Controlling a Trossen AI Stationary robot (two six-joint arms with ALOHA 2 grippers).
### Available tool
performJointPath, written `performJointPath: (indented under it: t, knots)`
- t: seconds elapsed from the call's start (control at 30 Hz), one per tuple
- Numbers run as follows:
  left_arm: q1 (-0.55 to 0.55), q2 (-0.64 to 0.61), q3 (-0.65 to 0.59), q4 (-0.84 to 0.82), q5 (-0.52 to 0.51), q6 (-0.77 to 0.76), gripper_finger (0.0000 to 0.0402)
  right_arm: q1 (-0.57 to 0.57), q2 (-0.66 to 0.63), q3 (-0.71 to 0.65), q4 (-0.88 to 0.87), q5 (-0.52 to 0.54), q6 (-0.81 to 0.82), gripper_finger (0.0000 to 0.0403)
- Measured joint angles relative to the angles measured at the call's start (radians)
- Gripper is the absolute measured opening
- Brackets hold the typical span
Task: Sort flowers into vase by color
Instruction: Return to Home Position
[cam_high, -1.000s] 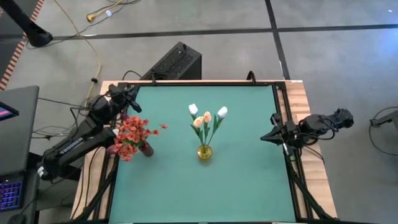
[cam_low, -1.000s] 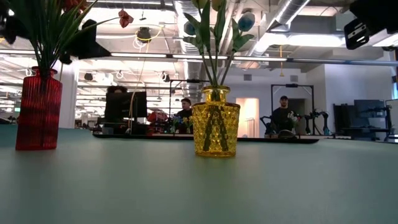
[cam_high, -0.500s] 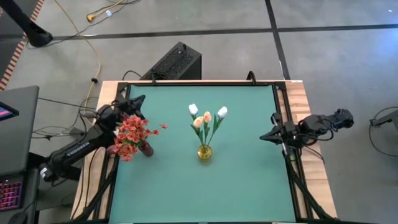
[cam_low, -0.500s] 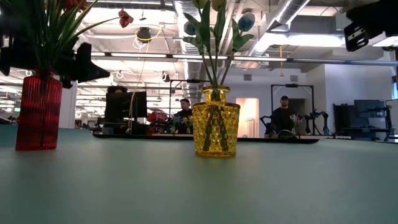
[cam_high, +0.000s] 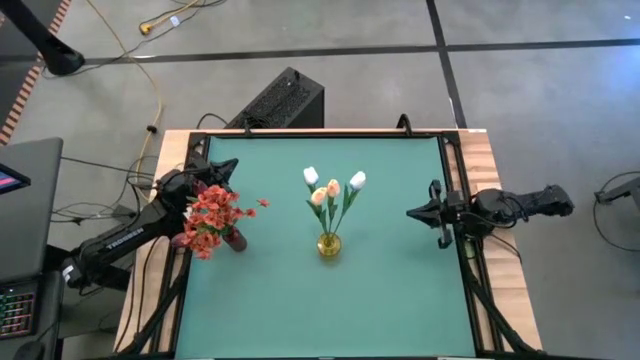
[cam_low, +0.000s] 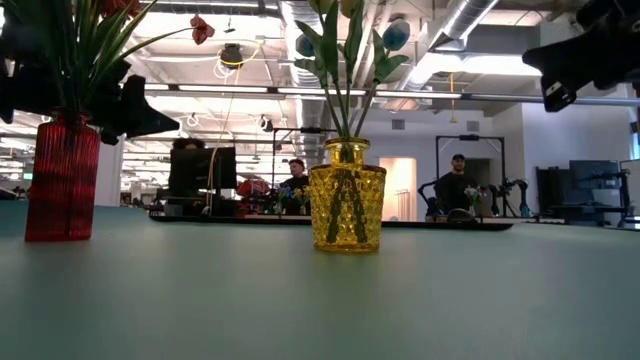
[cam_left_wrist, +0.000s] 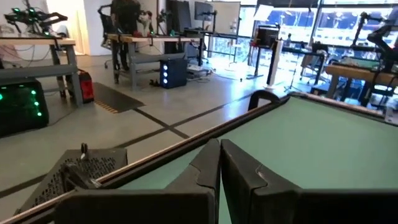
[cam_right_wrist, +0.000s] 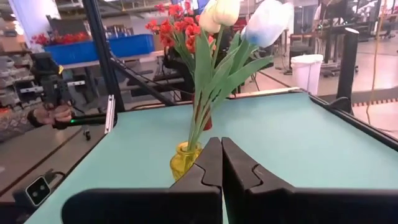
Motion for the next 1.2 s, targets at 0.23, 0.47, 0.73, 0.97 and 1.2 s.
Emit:
performJointPath:
  t: [0.23,0.47,0.73,0.97,1.2]
  knots:
    - [-0.002,0.0,-0.001,-0.018,0.038,-0.028,0.0,-0.026,0.0,-0.07,0.059,-0.044,0.003,0.0021]
    - [-0.002,0.0,-0.001,-0.036,0.106,-0.022,0.0,-0.025,0.0,-0.069,0.065,-0.105,-0.007,0.0021]
    - [-0.003,0.0,-0.002,-0.037,0.125,-0.019,0.0,-0.032,0.0,-0.069,0.065,-0.142,-0.004,0.0021]
    - [-0.003,0.0,-0.002,-0.036,0.185,-0.018,0.0,-0.031,0.002,-0.136,0.183,-0.113,0.019,0.0021]
    - [-0.003,0.0,-0.003,-0.037,0.146,0.003,0.0,-0.031,0.001,-0.136,0.13,-0.093,0.019,0.0028]
